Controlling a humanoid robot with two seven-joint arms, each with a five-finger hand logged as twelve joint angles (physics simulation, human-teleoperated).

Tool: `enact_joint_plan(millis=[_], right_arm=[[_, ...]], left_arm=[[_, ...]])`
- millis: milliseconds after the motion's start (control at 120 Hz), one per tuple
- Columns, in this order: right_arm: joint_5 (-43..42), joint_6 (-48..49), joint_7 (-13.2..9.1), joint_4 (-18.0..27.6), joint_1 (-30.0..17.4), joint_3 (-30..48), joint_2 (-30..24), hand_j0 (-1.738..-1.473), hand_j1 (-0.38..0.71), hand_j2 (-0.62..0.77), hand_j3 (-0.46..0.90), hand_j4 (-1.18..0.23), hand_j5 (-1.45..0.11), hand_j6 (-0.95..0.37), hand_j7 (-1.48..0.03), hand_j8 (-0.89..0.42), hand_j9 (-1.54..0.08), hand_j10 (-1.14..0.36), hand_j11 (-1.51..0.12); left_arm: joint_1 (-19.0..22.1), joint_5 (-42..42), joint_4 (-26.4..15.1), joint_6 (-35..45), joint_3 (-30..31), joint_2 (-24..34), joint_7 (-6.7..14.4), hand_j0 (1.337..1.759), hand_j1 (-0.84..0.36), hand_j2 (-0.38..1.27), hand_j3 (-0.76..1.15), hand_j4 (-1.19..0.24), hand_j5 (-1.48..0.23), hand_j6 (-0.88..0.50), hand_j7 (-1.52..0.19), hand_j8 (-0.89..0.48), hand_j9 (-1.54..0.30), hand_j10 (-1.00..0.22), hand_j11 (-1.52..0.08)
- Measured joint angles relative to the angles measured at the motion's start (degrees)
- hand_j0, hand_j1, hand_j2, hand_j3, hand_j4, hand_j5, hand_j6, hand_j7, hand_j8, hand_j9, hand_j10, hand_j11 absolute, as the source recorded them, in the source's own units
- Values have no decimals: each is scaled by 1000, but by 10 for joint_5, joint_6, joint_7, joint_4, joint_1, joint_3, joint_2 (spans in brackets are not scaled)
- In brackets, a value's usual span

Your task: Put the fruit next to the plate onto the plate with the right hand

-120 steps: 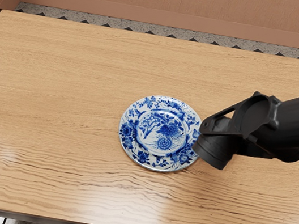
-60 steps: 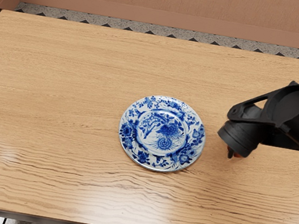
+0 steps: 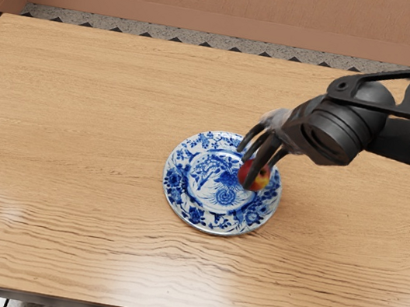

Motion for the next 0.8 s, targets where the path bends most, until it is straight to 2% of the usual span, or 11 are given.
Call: enact_joint_plan(millis=[42, 158, 225, 250, 358, 475, 525, 583, 650, 717, 800], right_arm=[[-3, 4, 0, -1, 0, 9, 7, -1655, 299, 541, 0, -835, -1174, -686, -1119, -379, -1159, -471, -1163], [-13, 10, 0, -3, -2, 23, 20, -1656, 369, 570, 0, -838, -1171, -763, -1120, -342, -1153, -505, -1147], [-15, 11, 0, -6, -3, 26, 27, -1656, 373, 576, 0, -839, -1163, -789, -1118, -343, -1149, -524, -1142], [-17, 10, 0, -7, -3, 26, 29, -1657, 337, 523, 0, -791, -1098, -749, -1055, -342, -1083, -511, -1077], [-28, 7, 0, -21, -9, 28, 34, -1657, 65, 306, 0, -474, -657, -449, -631, -210, -648, -309, -644], [-34, 15, 0, -18, -16, 52, 17, -1658, -104, 171, 0, -277, -383, -263, -369, -128, -378, -184, -376], [-45, 45, 0, -7, -28, 89, -21, -1658, -151, 133, 0, -222, -307, -211, -295, -106, -303, -150, -301], [-66, 111, 0, 1, -72, 166, -99, -1658, -193, 99, 0, -173, -238, -165, -230, -86, -235, -119, -234], [-89, 226, 0, -1, -155, 289, -196, -1658, -229, 70, 0, -132, -180, -126, -174, -69, -178, -92, -177], [-99, 344, 0, -9, -246, 406, -270, -1658, -255, 49, 0, -101, -138, -97, -134, -56, -136, -73, -136], [-103, 432, 0, -16, -334, 500, -343, -1658, -278, 31, 0, -75, -101, -72, -98, -45, -100, -56, -100]], left_arm=[[0, 0, 0, 0, 0, 0, 0, 1658, 349, 0, 0, 0, 0, 0, 0, 0, 0, 0, 0], [0, 0, 0, 0, 0, 0, 0, 1658, 349, 0, 0, 0, 0, 0, 0, 0, 0, 0, 0], [0, 0, 0, 0, 0, 0, 0, 1658, 349, 0, 0, 0, 0, 0, 0, 0, 0, 0, 0], [0, 0, 0, 0, 0, 0, 0, 1658, 349, 0, 0, 0, 0, 0, 0, 0, 0, 0, 0], [0, 0, 0, 0, 0, 0, 0, 1658, 349, 0, 0, 0, 0, 0, 0, 0, 0, 0, 0], [0, 0, 0, 0, 0, 0, 0, 1658, 349, 0, 0, 0, 0, 0, 0, 0, 0, 0, 0], [0, 0, 0, 0, 0, 0, 0, 1658, 349, 0, 0, 0, 0, 0, 0, 0, 0, 0, 0], [0, 0, 0, 0, 0, 0, 0, 1658, 349, 0, 0, 0, 0, 0, 0, 0, 0, 0, 0], [0, 0, 0, 0, 0, 0, 0, 1658, 349, 0, 0, 0, 0, 0, 0, 0, 0, 0, 0], [-12, 0, 0, 0, 0, 0, 0, 1658, 349, 0, 0, -1, 0, -1, 0, -1, 0, -1, 0], [-17, -1, -4, 0, -7, 0, 0, 1658, 349, 0, 0, 0, 0, 0, 0, 0, 0, 0, 0]])
